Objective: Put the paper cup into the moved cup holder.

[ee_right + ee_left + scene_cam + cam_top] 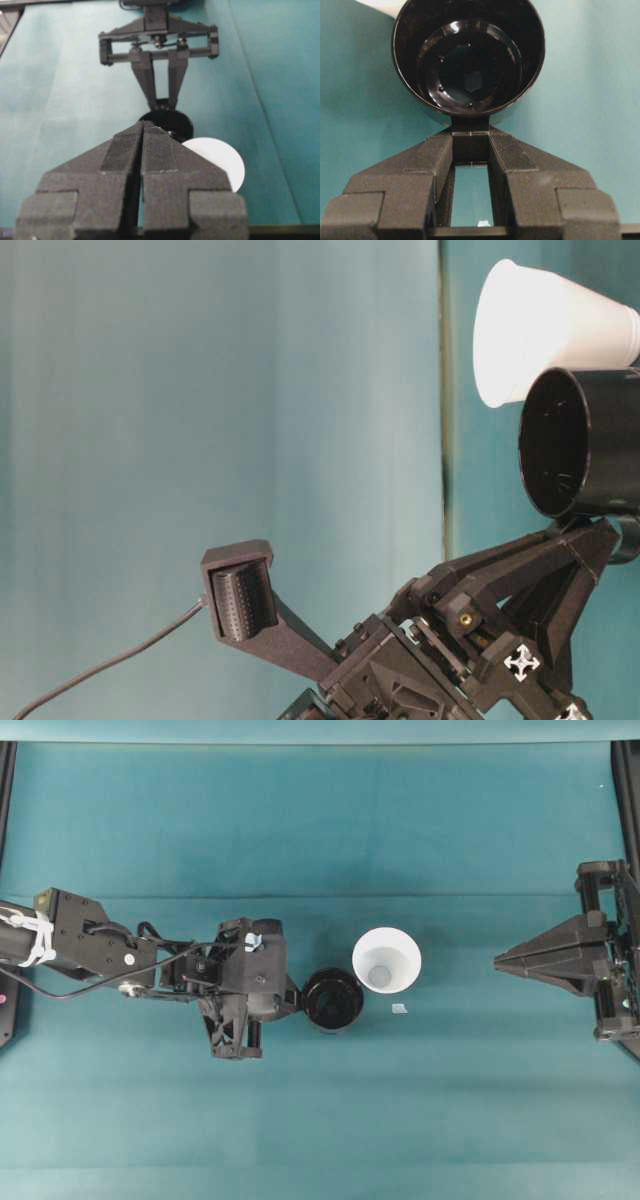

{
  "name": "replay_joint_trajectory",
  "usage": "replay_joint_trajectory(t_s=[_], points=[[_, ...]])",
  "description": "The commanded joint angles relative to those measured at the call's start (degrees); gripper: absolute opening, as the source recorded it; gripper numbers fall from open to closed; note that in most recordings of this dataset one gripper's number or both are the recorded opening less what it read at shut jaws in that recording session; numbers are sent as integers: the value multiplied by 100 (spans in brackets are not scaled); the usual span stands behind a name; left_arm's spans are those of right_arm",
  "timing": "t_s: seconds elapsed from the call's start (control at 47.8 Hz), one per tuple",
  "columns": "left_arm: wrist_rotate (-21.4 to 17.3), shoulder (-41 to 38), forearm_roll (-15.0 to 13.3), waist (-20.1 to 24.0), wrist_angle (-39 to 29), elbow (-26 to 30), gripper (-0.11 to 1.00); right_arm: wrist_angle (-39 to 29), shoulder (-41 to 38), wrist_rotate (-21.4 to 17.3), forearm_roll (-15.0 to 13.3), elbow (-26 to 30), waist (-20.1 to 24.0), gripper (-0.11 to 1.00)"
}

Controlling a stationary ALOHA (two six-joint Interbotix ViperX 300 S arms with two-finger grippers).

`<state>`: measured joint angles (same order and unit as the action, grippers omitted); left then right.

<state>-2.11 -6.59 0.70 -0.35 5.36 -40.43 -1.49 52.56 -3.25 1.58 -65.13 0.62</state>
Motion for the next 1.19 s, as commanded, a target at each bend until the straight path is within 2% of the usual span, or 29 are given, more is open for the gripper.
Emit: replay_joint_trajectory(t_s=[0.0, 0.335, 0.586, 0.711, 0.92, 1.171], points=[[0, 9, 18, 18, 70, 88, 19, 35, -35, -44, 9, 114, -9, -4], [0, 18, 18, 9, 88, 70, 23, 26, -35, -44, 0, 114, -9, -4], [-9, 18, 18, 9, 97, 62, 63, 35, -35, -44, 9, 114, -9, -4], [-9, 35, 18, 9, 114, 70, 73, 35, -35, -44, 9, 114, -9, -4], [-18, 202, 18, 9, 88, 0, 76, -308, -149, -149, 9, 176, -35, -4], [-9, 756, 18, 9, 53, -290, 76, -791, -510, -650, 9, 413, -360, -4]])
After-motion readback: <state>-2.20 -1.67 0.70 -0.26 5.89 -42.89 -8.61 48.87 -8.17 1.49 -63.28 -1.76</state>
